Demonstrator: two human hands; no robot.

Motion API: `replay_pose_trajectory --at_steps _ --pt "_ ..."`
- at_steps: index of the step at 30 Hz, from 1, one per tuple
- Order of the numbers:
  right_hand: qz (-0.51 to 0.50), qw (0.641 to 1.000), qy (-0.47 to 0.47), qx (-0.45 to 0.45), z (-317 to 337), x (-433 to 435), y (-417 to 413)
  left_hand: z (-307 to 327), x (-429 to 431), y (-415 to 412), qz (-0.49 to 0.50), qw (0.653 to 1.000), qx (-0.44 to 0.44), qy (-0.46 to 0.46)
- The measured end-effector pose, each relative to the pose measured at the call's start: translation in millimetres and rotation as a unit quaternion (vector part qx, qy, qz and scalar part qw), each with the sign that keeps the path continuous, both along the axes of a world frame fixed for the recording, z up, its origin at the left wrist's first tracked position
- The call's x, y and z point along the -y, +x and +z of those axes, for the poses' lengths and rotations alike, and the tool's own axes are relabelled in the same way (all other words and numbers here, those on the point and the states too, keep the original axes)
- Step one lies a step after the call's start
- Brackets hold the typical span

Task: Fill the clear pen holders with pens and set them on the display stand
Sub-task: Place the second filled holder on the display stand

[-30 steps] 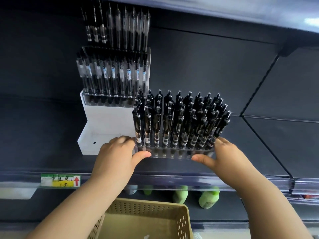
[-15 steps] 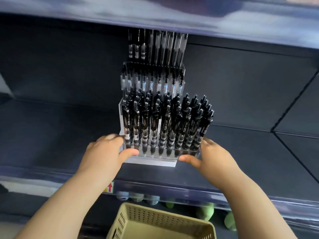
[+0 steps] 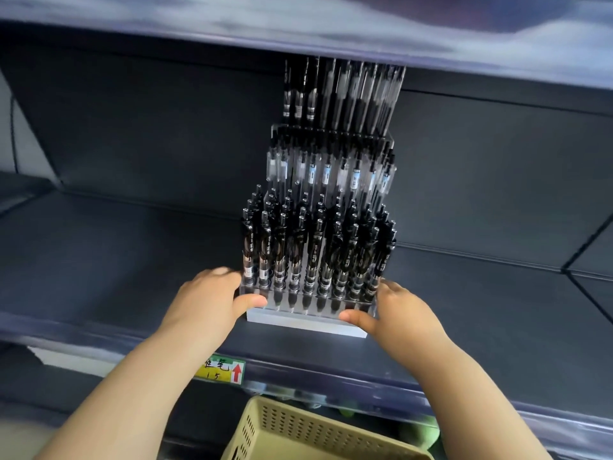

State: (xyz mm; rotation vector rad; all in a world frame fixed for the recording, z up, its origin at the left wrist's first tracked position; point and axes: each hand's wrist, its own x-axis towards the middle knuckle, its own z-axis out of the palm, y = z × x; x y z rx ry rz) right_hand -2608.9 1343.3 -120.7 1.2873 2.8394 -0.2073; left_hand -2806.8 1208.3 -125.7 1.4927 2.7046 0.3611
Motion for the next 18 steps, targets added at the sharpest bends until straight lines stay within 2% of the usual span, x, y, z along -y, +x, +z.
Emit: replay_pose_trajectory --at_steps 9,14,18 --pt "-0.014 1.0 0.008 0.021 -5 -6 2 -6 -12 4 0.006 1.0 0.004 0.01" --pt "-0.022 0.999 0.011 0.027 -12 -6 -1 -11 -15 3 0.018 0.999 -0.021 -0.039" --pt "-0.026 0.999 0.017 -0.01 -20 -8 -4 -19 -19 2 0.019 0.998 -0.026 -0.058"
